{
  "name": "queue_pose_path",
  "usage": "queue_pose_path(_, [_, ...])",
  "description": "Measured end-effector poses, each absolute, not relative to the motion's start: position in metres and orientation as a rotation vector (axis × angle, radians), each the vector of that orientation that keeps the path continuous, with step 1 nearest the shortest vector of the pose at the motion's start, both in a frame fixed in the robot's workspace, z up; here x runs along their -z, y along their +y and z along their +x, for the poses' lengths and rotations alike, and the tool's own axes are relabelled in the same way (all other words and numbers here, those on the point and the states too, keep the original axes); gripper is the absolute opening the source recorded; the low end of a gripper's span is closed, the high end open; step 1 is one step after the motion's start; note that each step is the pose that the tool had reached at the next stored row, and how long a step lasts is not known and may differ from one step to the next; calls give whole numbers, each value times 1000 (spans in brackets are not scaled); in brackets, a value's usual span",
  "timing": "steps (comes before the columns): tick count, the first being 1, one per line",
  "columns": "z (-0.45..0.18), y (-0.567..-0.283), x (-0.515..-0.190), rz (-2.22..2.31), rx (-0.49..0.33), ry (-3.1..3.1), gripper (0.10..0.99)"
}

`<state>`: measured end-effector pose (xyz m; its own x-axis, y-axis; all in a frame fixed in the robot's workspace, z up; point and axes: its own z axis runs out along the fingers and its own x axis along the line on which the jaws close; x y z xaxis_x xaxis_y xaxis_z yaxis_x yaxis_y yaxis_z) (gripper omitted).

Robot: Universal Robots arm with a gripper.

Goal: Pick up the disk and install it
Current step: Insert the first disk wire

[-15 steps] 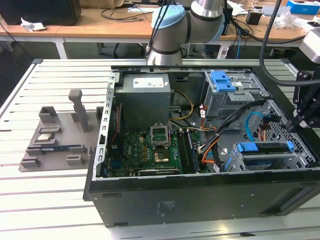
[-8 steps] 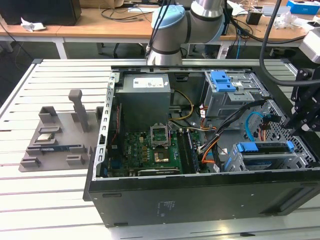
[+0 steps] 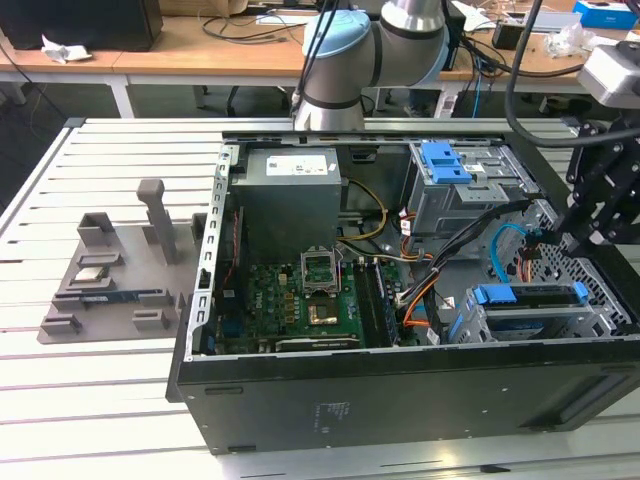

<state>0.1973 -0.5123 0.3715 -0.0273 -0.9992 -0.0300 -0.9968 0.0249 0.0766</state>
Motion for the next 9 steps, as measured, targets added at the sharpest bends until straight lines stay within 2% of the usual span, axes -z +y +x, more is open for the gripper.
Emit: queue_pose_path(9, [197, -491, -360, 2166, 113, -2224, 361])
